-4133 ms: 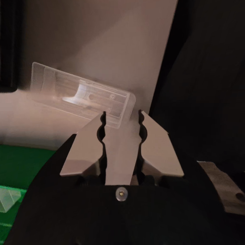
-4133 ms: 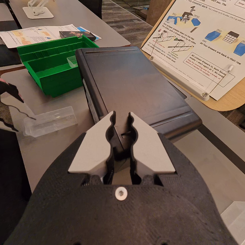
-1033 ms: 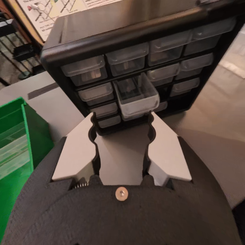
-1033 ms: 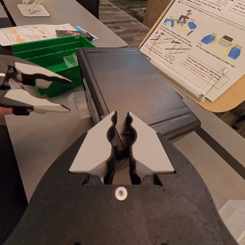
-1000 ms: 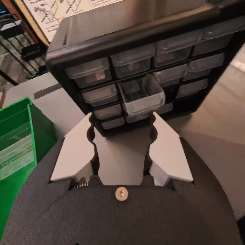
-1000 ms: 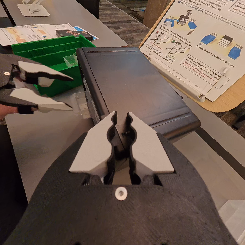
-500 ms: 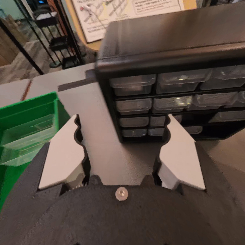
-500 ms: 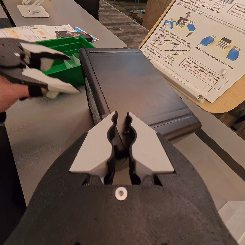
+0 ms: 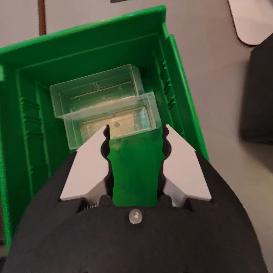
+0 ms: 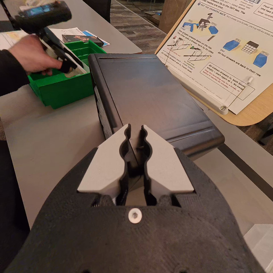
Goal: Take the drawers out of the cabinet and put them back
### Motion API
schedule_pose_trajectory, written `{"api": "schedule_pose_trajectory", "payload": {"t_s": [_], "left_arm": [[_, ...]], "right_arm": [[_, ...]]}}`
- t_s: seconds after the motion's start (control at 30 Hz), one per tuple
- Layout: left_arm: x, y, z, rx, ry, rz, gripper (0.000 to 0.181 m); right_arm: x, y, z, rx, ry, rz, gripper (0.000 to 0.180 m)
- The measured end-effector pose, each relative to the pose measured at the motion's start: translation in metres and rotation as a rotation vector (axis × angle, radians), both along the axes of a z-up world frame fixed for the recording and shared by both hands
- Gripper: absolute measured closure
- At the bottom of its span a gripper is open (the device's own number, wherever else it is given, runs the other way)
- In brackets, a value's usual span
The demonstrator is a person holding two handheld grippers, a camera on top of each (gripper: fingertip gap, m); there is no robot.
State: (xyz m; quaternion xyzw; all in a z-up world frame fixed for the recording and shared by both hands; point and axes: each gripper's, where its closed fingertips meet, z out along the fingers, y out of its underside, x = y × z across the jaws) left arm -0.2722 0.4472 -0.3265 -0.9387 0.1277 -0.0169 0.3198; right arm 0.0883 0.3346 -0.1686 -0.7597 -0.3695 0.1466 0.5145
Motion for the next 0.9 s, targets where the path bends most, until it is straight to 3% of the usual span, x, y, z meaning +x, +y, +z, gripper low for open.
{"api": "schedule_pose_trajectory", "payload": {"t_s": [0.13, 0.23, 0.3, 0.43, 0.6, 0.9], "left_arm": [[0.010, 0.017, -0.032, -0.075, 0.029, -0.079, 0.112], [0.020, 0.022, -0.042, -0.084, -0.033, -0.111, 0.134], [0.029, 0.018, -0.043, -0.118, -0.091, -0.151, 0.162], [0.021, 0.008, -0.041, -0.133, 0.007, -0.195, 0.166], [0.017, -0.011, -0.019, -0.107, 0.001, -0.248, 0.167], [0.046, -0.078, 0.057, 0.012, 0.106, -0.537, 0.169]], "right_arm": [[0.000, 0.000, 0.000, 0.000, 0.001, 0.000, 0.167], [0.000, 0.000, 0.000, 0.001, 0.002, -0.001, 0.167], [0.000, 0.000, 0.000, 0.001, 0.003, -0.001, 0.167], [0.000, 0.000, 0.000, 0.002, 0.004, 0.000, 0.167], [0.000, 0.000, 0.000, 0.003, 0.006, 0.002, 0.167], [0.000, 0.000, 0.000, 0.002, 0.007, 0.002, 0.167]]}}
